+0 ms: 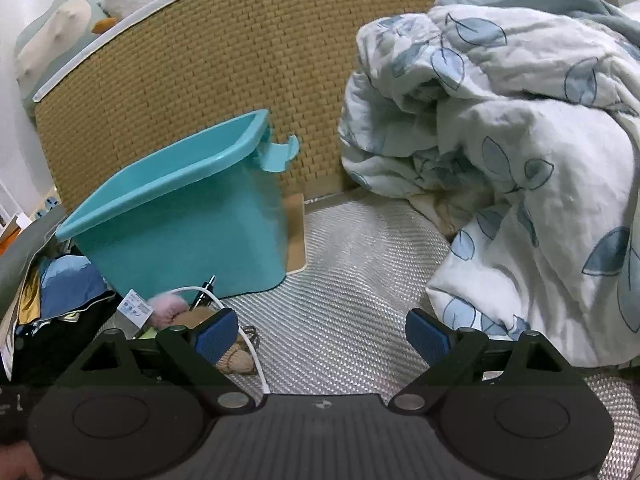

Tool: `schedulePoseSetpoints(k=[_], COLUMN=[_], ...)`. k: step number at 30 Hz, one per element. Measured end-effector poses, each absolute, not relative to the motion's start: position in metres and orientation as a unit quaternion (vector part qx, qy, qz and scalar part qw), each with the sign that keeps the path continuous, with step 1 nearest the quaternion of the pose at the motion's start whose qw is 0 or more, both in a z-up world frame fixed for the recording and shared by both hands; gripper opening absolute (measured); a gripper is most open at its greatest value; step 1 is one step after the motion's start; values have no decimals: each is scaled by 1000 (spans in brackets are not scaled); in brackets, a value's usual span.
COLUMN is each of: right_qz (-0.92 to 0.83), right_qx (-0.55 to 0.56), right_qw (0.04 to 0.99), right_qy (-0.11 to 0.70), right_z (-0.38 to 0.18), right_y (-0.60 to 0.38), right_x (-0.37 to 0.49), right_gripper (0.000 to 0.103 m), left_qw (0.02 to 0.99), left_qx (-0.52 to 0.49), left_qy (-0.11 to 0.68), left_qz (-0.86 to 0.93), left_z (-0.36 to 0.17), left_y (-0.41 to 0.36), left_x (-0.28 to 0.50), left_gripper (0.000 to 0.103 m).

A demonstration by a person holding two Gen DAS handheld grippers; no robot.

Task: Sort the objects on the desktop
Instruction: 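Close the left gripper on the green tissue pack, then carry the tissue pack with the left gripper over the teal bin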

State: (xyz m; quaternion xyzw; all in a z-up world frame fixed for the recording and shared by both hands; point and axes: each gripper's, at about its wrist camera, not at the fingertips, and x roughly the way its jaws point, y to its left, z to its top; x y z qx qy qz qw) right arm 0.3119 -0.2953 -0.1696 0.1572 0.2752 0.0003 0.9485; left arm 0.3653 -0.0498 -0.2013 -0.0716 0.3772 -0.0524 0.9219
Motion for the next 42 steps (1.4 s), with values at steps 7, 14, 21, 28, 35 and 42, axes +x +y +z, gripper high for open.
schedulePoseSetpoints(k=[7, 14, 21, 28, 35, 42], right_qz=[1, -1, 5, 9, 13, 16], right_qx=[132, 135, 139, 141, 145, 150], right_qw=[954, 954, 953, 951, 952, 951], right_qy=[269, 267, 268, 275, 269, 270], right_z=[-169, -168, -168, -172, -168, -167], right_y=[-291, -291, -291, -287, -288, -288], right_x=[309, 308, 307, 307, 305, 306], right_gripper=[94, 94, 94, 94, 94, 94], left_qw=[923, 933, 943, 955, 962, 961], left_qx=[-54, -33, -26, -2, 8, -43], left_qy=[376, 353, 328, 293, 268, 271], left_qz=[-53, -54, -51, -47, -45, -37], left_z=[-192, -165, -127, -85, -54, -34], left_y=[-55, -59, -56, -61, -67, -53], left_x=[357, 336, 324, 324, 336, 370], left_gripper=[76, 76, 76, 76, 76, 76])
